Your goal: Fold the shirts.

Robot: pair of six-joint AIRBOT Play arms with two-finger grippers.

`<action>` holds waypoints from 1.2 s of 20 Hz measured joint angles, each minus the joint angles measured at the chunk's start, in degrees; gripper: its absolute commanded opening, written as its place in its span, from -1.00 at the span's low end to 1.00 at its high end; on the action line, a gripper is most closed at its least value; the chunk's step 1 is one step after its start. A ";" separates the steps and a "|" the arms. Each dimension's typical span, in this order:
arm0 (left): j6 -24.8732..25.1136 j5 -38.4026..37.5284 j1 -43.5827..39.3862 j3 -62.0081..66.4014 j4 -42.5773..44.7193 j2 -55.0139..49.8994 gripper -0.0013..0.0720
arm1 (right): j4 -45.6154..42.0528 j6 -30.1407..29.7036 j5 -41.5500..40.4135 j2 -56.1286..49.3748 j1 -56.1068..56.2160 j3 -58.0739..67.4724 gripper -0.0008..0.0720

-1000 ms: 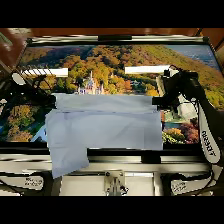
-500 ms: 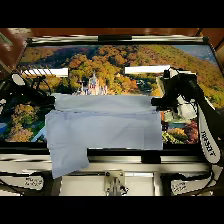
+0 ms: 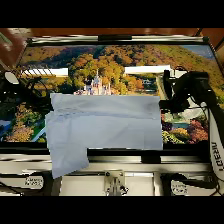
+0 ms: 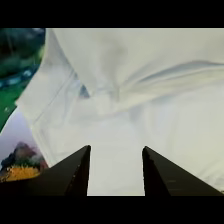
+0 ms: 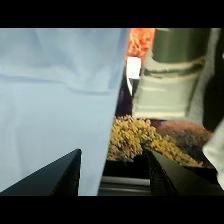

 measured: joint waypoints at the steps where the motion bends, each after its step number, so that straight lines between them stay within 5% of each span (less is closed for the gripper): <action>1: -0.02 -1.53 1.11 -1.29 -0.48 1.62 0.08 | 0.00 -0.63 -1.55 1.73 -1.36 -0.31 0.48; 5: 0.57 -3.43 7.61 -16.11 -4.46 11.91 0.08 | 0.81 -2.10 -4.50 9.27 -8.96 -4.98 0.48; 12: 9.03 2.34 18.51 -42.14 -7.91 28.55 0.19 | 2.97 -2.86 -1.05 16.63 -16.61 -15.74 0.48; 24: 14.38 8.63 17.99 -48.46 -3.52 25.38 0.19 | 3.52 -3.04 4.17 17.66 -17.59 -18.08 0.48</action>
